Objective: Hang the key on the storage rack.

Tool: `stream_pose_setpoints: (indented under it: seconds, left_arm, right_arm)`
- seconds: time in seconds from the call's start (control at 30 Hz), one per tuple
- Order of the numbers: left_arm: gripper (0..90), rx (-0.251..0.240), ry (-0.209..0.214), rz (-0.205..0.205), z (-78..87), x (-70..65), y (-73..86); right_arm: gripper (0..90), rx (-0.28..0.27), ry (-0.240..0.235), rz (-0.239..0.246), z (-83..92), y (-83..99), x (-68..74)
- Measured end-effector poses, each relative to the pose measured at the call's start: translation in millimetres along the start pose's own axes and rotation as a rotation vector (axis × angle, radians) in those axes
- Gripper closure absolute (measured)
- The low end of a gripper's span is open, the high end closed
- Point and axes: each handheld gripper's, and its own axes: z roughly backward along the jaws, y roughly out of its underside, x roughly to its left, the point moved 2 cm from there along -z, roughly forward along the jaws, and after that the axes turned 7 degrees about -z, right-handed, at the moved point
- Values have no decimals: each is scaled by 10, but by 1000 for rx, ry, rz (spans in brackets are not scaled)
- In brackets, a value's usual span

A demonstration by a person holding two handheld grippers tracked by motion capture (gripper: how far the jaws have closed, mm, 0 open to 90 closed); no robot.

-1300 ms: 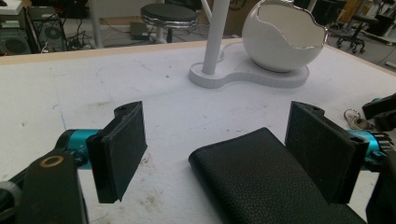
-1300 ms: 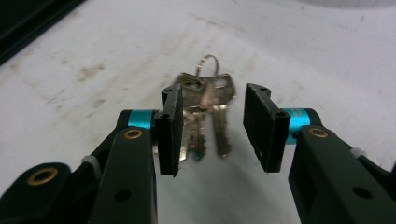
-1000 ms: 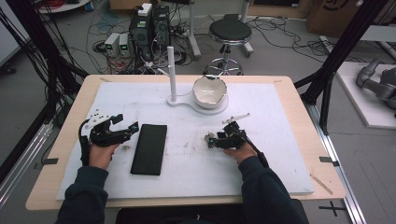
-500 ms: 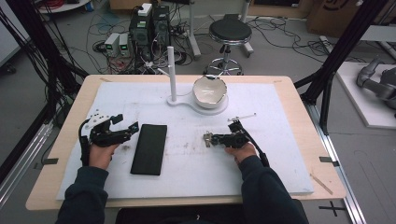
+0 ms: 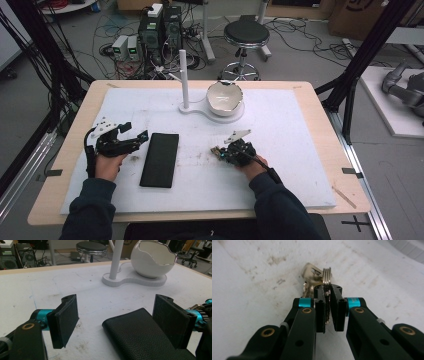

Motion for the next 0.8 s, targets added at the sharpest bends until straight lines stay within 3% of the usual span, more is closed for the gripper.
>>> stream_pose_setpoints:
  seconds: [0.17,0.37,0.57,0.8]
  left_arm:
    - [208,1,0,0,1,1,1]
    - [208,-1,-2,2,3,2,-1]
    - [208,2,0,-1,-1,0,1]
    - [208,-5,13,2,-3,-4,0]
  right_arm:
    - [816,0,-23,-36,-2,3,-39]
    - [855,-1,20,6,15,-21,19]
    - [854,-158,38,64,246,-261,42]
    - [854,-240,7,59,402,-536,-42]
